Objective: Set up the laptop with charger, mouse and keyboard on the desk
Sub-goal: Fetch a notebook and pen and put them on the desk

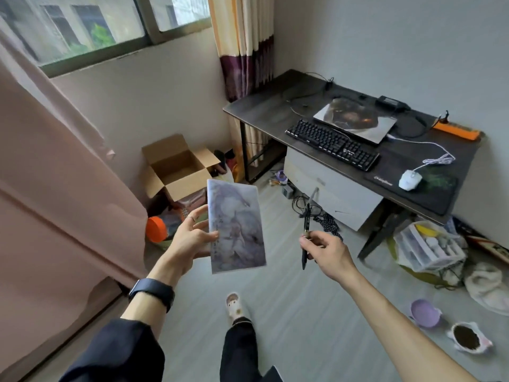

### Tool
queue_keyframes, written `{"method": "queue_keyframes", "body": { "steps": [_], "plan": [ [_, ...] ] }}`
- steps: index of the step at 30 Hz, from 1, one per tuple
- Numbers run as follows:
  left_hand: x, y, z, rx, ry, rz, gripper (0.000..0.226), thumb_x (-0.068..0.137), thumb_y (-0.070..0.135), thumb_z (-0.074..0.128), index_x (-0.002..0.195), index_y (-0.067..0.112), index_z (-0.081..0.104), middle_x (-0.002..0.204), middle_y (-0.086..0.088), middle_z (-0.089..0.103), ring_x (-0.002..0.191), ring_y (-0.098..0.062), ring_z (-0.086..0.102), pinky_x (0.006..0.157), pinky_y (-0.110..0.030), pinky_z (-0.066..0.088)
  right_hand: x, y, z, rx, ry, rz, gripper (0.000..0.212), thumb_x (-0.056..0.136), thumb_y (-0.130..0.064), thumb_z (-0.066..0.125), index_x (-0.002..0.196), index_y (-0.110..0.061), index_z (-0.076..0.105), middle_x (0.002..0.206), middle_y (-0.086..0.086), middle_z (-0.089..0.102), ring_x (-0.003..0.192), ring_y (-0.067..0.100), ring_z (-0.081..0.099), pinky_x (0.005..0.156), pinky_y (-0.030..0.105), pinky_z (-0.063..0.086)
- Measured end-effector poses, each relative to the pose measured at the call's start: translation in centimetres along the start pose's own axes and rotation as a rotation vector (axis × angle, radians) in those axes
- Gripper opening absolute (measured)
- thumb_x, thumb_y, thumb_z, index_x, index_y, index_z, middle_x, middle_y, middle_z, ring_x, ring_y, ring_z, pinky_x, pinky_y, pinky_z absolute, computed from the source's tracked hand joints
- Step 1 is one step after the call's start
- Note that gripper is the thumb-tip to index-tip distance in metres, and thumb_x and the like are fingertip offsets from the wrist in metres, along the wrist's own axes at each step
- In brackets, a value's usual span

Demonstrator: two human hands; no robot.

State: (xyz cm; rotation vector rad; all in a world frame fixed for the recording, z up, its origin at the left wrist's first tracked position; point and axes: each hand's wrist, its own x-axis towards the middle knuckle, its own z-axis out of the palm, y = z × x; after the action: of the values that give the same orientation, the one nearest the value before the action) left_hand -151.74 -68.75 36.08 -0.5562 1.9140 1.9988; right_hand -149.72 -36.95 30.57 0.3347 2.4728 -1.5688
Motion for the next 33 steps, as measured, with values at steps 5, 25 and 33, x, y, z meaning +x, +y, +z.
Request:
{"method": "queue_keyframes", "body": {
  "steps": [5, 25, 33],
  "plan": [
    [13.7, 6.2, -0.7, -0.021, -0.088, -0.034, 0.073, 0.084, -0.012, 0.062, 0.137, 0.036, 0.048, 0.123, -0.005, 0.064, 0.105, -0.029, 0.068, 0.072, -0.05, 0.06, 12.1, -2.5, 1.4, -0.017, 0.095, 0.051, 0.018, 0.081, -0.048, 0.071, 0.083, -0.031, 0.073, 0.077, -0.008, 0.075, 0.073, 0.014, 0.072, 0.08, 0.038, 0.056],
    [54.0, 26.1, 3.6, 0.296, -0.22, -0.18, 0.066, 0.082, -0.01, 0.058, 0.127, 0.039, 0.054, 0.116, -0.006, 0.069, 0.089, -0.025, 0.069, 0.061, -0.038, 0.056, 48.8, -9.0, 1.2, 0.151, 0.251, 0.3, 0.012, 0.088, -0.039, 0.072, 0.09, -0.027, 0.074, 0.081, -0.006, 0.077, 0.07, 0.014, 0.071, 0.076, 0.036, 0.054],
    [67.0, 32.3, 8.6, 0.362, -0.302, -0.228, 0.069, 0.081, -0.011, 0.059, 0.132, 0.034, 0.051, 0.113, -0.002, 0.073, 0.099, -0.029, 0.069, 0.066, -0.039, 0.057, 61.6, -12.5, 1.0, 0.143, 0.194, 0.383, 0.012, 0.087, -0.039, 0.071, 0.085, -0.027, 0.074, 0.082, -0.009, 0.076, 0.074, 0.012, 0.072, 0.081, 0.032, 0.054]
  ]
}}
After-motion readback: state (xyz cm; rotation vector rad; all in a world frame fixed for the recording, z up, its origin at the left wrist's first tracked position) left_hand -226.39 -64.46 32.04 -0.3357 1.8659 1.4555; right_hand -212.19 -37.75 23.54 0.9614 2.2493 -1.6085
